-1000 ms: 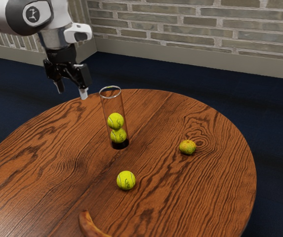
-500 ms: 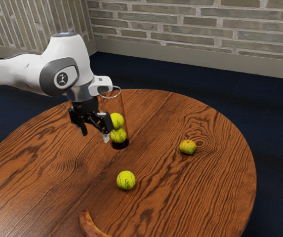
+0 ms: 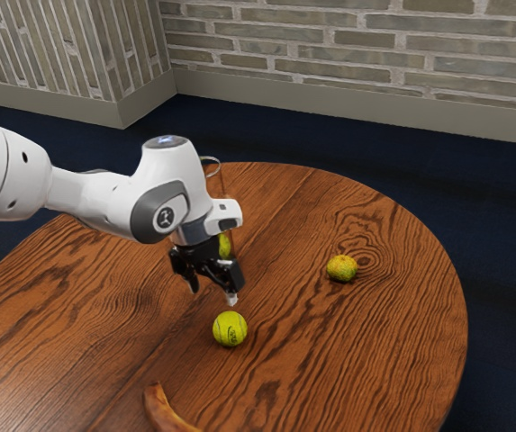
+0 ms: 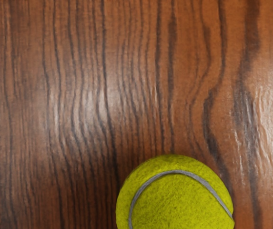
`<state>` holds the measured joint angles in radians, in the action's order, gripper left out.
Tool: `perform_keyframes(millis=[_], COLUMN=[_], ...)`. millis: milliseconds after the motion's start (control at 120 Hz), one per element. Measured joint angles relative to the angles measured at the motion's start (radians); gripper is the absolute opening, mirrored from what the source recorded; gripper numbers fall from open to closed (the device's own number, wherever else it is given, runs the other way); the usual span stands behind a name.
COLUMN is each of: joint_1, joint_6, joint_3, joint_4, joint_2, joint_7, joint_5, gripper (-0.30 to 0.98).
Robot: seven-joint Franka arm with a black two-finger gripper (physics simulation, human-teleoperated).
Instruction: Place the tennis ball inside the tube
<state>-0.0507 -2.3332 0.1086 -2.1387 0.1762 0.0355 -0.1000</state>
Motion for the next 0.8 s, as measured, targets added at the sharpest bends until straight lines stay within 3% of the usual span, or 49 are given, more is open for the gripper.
perform_keyframes(millis=[483, 800], joint_1=[-0.004, -0.007], joint_6=[-0.074, -0.100], joint_3=[0.030, 0.031], joint_4=[-0.027, 0.008], joint_2=[0.070, 0.155], joint_7=[0.000, -0.001], joint_5=[-0.046, -0.041], gripper=[0.69, 0.69])
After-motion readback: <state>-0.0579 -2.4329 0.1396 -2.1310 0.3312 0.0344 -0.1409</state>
